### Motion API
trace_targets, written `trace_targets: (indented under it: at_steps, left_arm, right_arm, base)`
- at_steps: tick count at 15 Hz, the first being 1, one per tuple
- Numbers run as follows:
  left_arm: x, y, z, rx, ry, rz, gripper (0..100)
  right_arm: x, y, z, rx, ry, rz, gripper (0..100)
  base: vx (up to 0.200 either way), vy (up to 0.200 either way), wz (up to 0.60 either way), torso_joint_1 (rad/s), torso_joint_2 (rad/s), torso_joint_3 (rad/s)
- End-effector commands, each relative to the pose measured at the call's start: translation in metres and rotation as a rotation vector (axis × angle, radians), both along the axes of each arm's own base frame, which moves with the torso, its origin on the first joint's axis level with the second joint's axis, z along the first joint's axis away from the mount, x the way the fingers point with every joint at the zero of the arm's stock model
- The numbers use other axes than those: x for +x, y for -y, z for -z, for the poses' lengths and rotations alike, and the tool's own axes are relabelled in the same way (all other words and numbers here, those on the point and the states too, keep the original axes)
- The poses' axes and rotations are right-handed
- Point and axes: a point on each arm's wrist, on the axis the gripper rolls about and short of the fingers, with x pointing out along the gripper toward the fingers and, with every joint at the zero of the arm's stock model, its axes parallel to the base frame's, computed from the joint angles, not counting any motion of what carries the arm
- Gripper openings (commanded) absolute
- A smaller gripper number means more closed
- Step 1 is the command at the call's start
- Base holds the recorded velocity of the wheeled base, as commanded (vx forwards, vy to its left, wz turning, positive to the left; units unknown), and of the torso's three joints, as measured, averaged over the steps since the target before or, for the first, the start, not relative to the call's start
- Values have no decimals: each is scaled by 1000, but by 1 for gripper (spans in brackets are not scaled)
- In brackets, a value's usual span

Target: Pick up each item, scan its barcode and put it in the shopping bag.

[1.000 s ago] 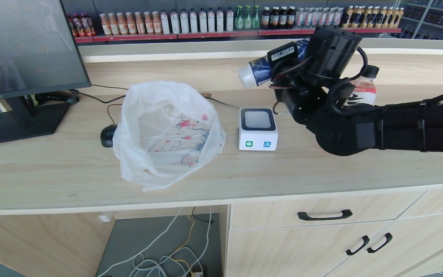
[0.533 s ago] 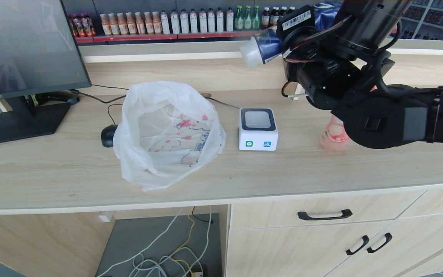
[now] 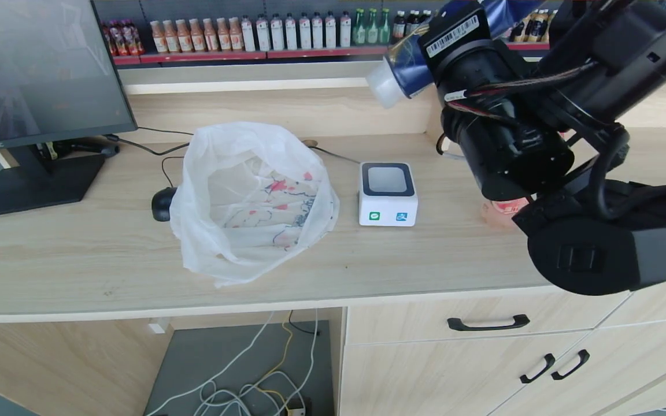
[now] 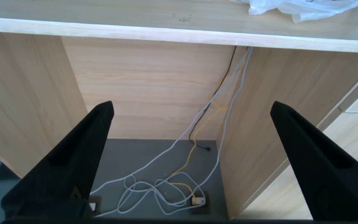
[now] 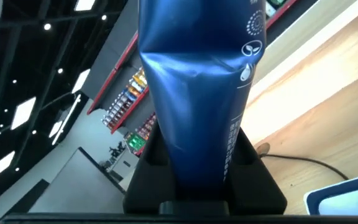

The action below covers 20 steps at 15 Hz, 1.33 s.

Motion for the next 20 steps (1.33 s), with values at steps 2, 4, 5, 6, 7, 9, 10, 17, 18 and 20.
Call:
trace_targets:
  at_steps: [2,4,5,6,7,9,10,17,18,20]
  left_arm:
    - [0,0,0,0,0,0,100]
    - [0,0,0,0,0,0,100]
    - [0,0,0,0,2,-2,100]
    - [0,0,0,0,0,0,100]
    - [0,0,0,0,0,0,100]
    - [0,0,0,0,0,0,100]
    - [0,0,0,0,0,0,100]
    - [0,0,0,1,0,0,100]
    - [0,0,0,1,0,0,100]
    - [0,0,0,1,0,0,100]
  right_arm:
    - [-7,4,17,-165,28,43,0]
    - [-14,6,21,-374,185,9,0]
    - [-14,5,25,-452,235,-10,0]
    - [-13,4,34,-496,246,-11,0]
    - [-14,4,43,-533,271,-28,0]
    - [-11,13,54,-625,348,-46,0]
    - [-12,18,66,-666,368,-41,0]
    - [-35,43,82,-787,410,-121,0]
    - [-38,45,85,-796,401,-132,0]
    - [-31,44,82,-793,410,-108,0]
  base:
    - [0,0,0,0,0,0]
    - [0,0,0,0,0,0]
    - [0,0,0,0,0,0]
    - [0,0,0,0,0,0]
    - [0,0,0,0,0,0]
    - [0,0,0,0,0,0]
    - [0,0,0,0,0,0]
    - [0,0,0,0,0,0]
    - [0,0,0,0,0,0]
    - [0,0,0,0,0,0]
